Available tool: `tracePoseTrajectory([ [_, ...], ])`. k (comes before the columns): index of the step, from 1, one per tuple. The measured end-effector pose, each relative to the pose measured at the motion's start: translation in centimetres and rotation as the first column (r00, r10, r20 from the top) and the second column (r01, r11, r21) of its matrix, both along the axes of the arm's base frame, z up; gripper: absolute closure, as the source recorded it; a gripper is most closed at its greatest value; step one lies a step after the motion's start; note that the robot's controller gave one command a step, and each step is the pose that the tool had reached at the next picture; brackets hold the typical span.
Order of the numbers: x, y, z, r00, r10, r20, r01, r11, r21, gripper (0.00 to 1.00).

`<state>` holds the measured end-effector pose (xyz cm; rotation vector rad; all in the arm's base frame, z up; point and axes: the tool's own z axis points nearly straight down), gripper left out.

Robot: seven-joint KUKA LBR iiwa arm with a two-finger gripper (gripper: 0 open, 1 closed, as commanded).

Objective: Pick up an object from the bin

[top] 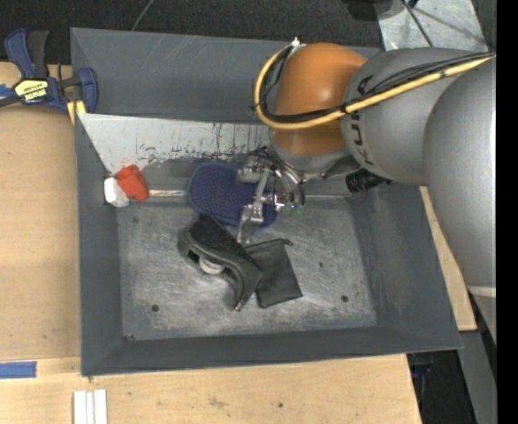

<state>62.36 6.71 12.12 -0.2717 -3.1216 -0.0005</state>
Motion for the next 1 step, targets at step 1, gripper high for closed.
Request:
tracePoseTrajectory([
  [1, -0.15, -0.82, -1.32, 0.998, -0.064, 0.013, 0.064, 0.998, 0.001, 0.00],
])
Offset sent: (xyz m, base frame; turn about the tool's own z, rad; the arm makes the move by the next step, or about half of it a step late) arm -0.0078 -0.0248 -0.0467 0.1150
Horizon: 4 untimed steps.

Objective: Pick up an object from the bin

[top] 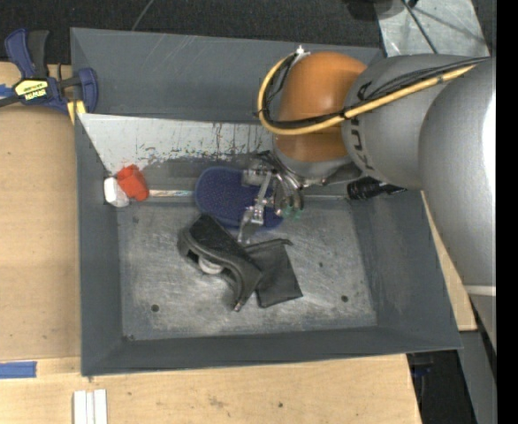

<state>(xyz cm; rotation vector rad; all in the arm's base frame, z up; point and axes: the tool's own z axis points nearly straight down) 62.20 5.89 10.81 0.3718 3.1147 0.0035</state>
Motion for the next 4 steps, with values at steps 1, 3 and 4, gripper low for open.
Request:
tracePoseTrajectory([
  [1, -0.1, -0.1, -0.2, 1.000, -0.002, -0.003, 0.002, 1.000, -0.001, 1.00],
  [3, -3.9, -1.2, 9.7, 0.979, 0.203, -0.001, -0.203, 0.979, -0.002, 0.00],
  [4, -0.4, -3.7, -0.8, 0.897, -0.441, -0.007, 0.441, 0.897, -0.003, 0.00],
])
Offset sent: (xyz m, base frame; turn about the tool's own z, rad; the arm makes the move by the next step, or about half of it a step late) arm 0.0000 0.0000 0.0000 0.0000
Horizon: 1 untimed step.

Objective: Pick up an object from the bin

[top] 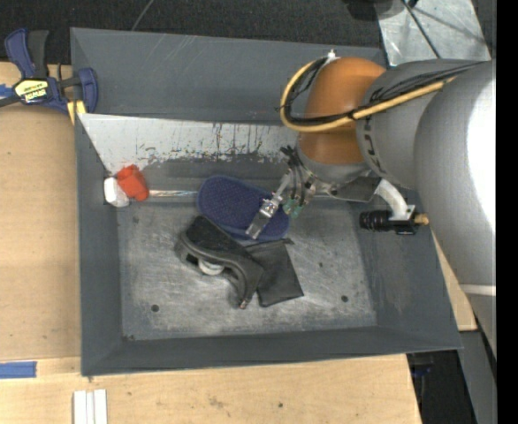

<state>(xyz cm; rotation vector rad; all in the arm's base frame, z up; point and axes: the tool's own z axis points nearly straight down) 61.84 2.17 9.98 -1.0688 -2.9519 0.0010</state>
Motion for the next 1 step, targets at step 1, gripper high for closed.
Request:
tracePoseTrajectory([
  [1, -0.84, 0.54, -1.81, 1.000, -0.012, 0.006, 0.012, 1.000, 0.000, 0.00],
])
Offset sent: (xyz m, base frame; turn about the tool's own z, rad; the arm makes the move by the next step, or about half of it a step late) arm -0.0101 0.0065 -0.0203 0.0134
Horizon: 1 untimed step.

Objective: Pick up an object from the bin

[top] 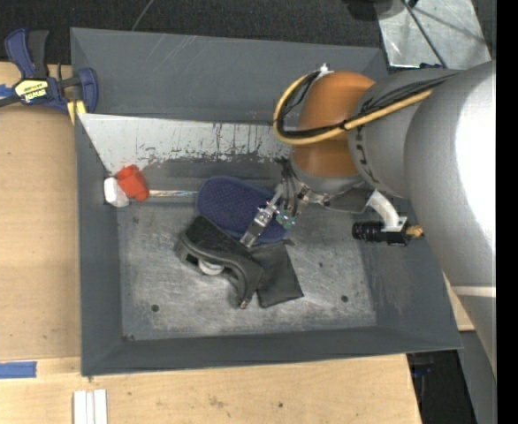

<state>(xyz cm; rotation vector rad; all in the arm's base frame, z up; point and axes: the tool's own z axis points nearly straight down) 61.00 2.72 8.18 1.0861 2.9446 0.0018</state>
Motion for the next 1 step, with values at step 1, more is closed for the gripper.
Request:
tracePoseTrajectory([
  [1, 0.05, 0.12, 0.18, 1.000, 0.003, 0.000, -0.003, 1.000, 0.001, 1.00],
])
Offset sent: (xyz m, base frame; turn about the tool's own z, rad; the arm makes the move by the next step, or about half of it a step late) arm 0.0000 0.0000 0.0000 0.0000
